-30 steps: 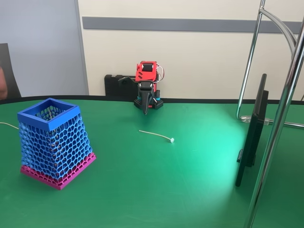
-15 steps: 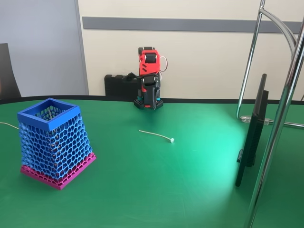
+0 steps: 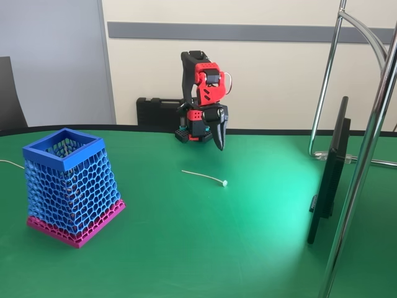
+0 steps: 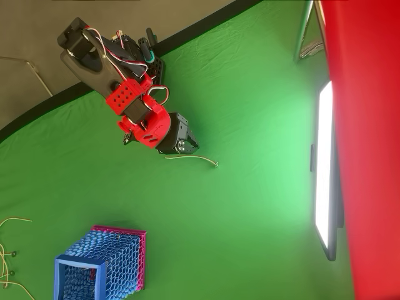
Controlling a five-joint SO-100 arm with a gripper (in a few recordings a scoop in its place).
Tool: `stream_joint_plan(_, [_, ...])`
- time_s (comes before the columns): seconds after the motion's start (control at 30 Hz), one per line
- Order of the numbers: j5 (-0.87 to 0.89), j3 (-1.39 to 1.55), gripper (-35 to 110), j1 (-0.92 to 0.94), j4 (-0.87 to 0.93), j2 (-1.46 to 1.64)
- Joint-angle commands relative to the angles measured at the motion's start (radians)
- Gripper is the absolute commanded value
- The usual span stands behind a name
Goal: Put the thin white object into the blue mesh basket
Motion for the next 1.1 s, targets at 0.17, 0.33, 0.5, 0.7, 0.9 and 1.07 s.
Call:
stream_joint_plan(0.17, [0.083, -0.100, 6, 0.002, -0.043, -0.141])
stream_joint_plan(0.33, [0.121, -0.115, 16, 0.017, -0.095, -0.199])
stream_joint_plan(0.5, [0.184, -0.135, 18, 0.018, -0.121, -0.242])
stream_joint_plan(0.7, [0.219, -0.213, 17, 0.009, -0.069, -0.331])
stream_joint_plan(0.9, [0.224, -0.270, 17, -0.011, -0.052, -0.423])
stream_joint_plan(1.07, [0.232, -0.305, 17, -0.005, -0.044, -0.488])
